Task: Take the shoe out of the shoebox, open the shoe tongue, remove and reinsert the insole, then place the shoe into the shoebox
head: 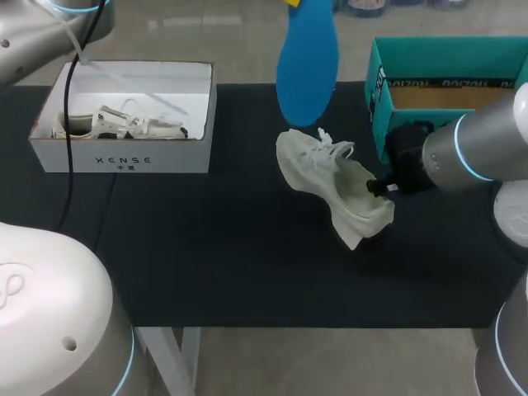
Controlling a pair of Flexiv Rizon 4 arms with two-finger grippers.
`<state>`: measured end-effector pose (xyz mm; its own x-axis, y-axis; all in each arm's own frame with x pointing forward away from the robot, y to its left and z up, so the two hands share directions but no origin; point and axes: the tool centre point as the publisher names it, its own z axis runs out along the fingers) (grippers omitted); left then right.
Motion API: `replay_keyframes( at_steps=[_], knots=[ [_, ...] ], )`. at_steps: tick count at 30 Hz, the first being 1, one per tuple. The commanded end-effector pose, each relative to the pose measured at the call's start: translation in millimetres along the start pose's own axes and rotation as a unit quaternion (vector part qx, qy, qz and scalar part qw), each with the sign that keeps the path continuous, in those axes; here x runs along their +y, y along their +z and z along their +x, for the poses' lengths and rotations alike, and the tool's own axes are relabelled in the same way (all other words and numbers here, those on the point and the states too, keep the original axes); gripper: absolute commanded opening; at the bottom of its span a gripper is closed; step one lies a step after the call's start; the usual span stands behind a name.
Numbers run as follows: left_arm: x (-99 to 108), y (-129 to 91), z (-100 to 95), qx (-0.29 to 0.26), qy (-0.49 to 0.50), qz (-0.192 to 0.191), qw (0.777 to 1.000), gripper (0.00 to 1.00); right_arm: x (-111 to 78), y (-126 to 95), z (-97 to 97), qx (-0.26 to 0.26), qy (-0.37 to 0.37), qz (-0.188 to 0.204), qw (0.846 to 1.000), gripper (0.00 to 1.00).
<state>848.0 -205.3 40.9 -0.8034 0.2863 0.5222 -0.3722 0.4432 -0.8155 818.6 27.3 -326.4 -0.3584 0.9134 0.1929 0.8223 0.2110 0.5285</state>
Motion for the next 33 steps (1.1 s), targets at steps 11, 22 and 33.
replay_keyframes(
  at_steps=[11,22,33],
  knots=[
    [0.8,0.1,0.9,-0.001,0.0,0.0,1.0,0.0,-61.5,-30.8,-18.4,-0.113,0.23,-0.024,0.966,0.0],
    [0.8,0.1,0.9,-0.001,0.0,0.0,1.0,0.0,-57.6,-9.2,9.3,-0.087,0.208,-0.016,0.974,0.0],
    [0.8,0.1,0.9,-0.001,0.0,0.0,1.0,0.0,-64.2,10.4,24.3,-0.089,0.205,-0.007,0.975,0.0]
  ],
)
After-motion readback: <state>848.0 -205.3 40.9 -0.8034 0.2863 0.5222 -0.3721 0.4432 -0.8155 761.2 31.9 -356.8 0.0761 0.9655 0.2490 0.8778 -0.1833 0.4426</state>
